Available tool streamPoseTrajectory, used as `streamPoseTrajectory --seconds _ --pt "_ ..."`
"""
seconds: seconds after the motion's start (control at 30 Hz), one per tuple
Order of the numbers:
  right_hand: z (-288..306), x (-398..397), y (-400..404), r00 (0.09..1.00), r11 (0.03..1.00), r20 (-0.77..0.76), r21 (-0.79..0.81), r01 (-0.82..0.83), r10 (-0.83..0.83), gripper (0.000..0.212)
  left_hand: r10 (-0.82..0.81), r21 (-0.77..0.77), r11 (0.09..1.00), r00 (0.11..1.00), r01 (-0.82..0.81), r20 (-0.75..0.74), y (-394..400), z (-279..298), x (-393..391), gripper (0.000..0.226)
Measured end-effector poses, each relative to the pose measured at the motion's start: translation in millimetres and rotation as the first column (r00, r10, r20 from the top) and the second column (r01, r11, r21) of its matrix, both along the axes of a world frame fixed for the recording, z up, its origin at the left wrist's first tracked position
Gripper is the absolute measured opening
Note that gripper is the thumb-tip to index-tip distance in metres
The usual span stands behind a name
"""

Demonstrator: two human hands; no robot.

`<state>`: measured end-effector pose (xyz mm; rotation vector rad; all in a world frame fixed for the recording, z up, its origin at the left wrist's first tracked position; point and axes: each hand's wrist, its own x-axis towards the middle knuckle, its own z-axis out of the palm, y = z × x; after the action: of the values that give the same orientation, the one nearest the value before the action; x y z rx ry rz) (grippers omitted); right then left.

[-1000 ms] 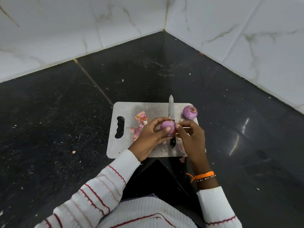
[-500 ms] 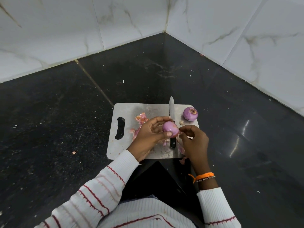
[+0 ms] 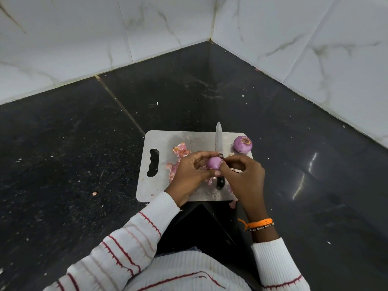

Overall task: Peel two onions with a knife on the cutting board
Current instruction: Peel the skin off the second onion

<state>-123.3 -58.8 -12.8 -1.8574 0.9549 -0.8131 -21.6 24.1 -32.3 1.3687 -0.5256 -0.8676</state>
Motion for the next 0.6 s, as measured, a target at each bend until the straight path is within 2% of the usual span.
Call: streamPoseTrajectory --seconds 0.23,0.37,0.47,0.6 --pt "-6.3 -2.9 -5.6 0.999 0.999 -0.030 -0.018 0.027 -0.028 0.019 -0.007 -0.001 1.000 1.000 0.007 -0.015 -0.2 -1.4 -1.4 0.048" --pt "-9.6 -5.1 -8.7 0.999 0.994 0.024 0.094 0.046 -0.049 0.024 -0.010 0.001 1.000 1.000 0.010 -0.018 0.4 -0.6 -0.9 0.048" --pt "-7.7 -3.6 -7.1 0.998 0.992 0.039 0.117 0.042 -0.047 0.014 0.008 0.011 1.000 1.000 -0.008 -0.003 0.2 -0.8 -1.0 0.048" --pt "-1.1 0.3 0.5 1.000 1.000 -0.001 0.020 0.012 -0.012 0.008 0.026 0.026 0.999 0.999 -0.027 0.043 -0.5 -0.5 -0.6 0.045"
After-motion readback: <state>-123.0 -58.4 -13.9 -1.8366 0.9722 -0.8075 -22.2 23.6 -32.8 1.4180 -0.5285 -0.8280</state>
